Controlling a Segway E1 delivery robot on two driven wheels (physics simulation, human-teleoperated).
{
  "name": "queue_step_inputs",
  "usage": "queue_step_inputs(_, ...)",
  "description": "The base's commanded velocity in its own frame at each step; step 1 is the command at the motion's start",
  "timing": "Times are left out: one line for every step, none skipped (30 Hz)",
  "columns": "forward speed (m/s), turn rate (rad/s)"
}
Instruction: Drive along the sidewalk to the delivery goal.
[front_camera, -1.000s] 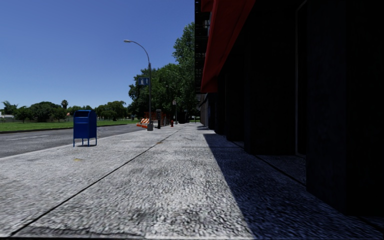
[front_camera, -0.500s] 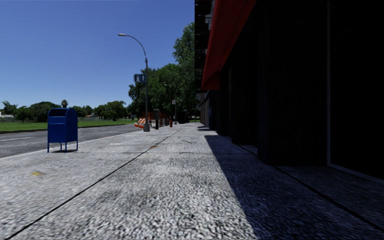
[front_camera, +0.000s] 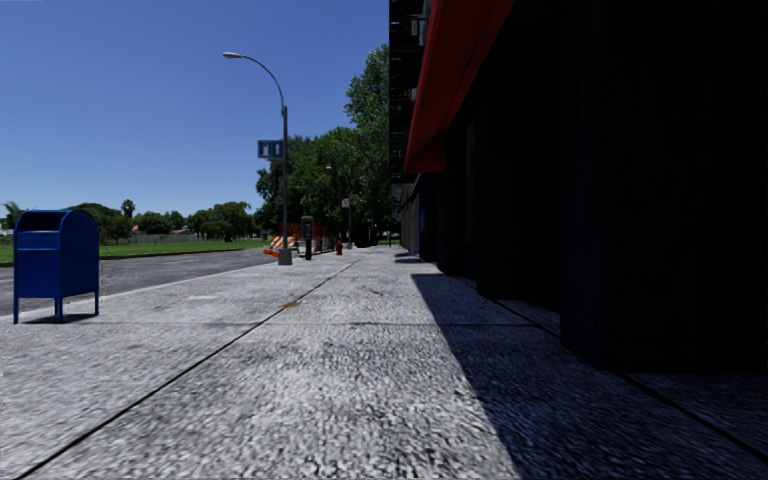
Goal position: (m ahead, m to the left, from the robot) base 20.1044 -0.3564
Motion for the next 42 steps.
queue_step_inputs(2.0,0.0)
queue_step_inputs(2.0,0.0)
queue_step_inputs(2.0,0.0)
queue_step_inputs(2.0,0.0)
queue_step_inputs(2.0,0.0)
queue_step_inputs(2.0,-0.03)
queue_step_inputs(2.0,-0.11)
queue_step_inputs(2.0,-0.2)
queue_step_inputs(2.0,-0.2)
queue_step_inputs(2.0,-0.23)
queue_step_inputs(2.0,-0.24)
queue_step_inputs(2.0,-0.07)
queue_step_inputs(2.0,0.0)
queue_step_inputs(2.0,0.0)
queue_step_inputs(2.0,0.0)
queue_step_inputs(2.0,0.0)
queue_step_inputs(2.0,0.0)
queue_step_inputs(2.0,0.0)
queue_step_inputs(2.0,0.0)
queue_step_inputs(2.0,0.0)
queue_step_inputs(2.0,0.0)
queue_step_inputs(2.0,0.0)
queue_step_inputs(2.0,0.0)
queue_step_inputs(2.0,0.0)
queue_step_inputs(2.0,0.0)
queue_step_inputs(2.0,0.0)
queue_step_inputs(2.0,0.0)
queue_step_inputs(2.0,0.0)
queue_step_inputs(2.0,0.0)
queue_step_inputs(2.0,0.0)
queue_step_inputs(2.0,0.0)
queue_step_inputs(2.0,0.0)
queue_step_inputs(2.0,0.0)
queue_step_inputs(2.0,0.0)
queue_step_inputs(2.0,0.0)
queue_step_inputs(2.0,0.0)
queue_step_inputs(2.0,0.0)
queue_step_inputs(2.0,0.0)
queue_step_inputs(2.0,0.0)
queue_step_inputs(2.0,0.0)
queue_step_inputs(2.0,0.0)
queue_step_inputs(2.0,0.0)
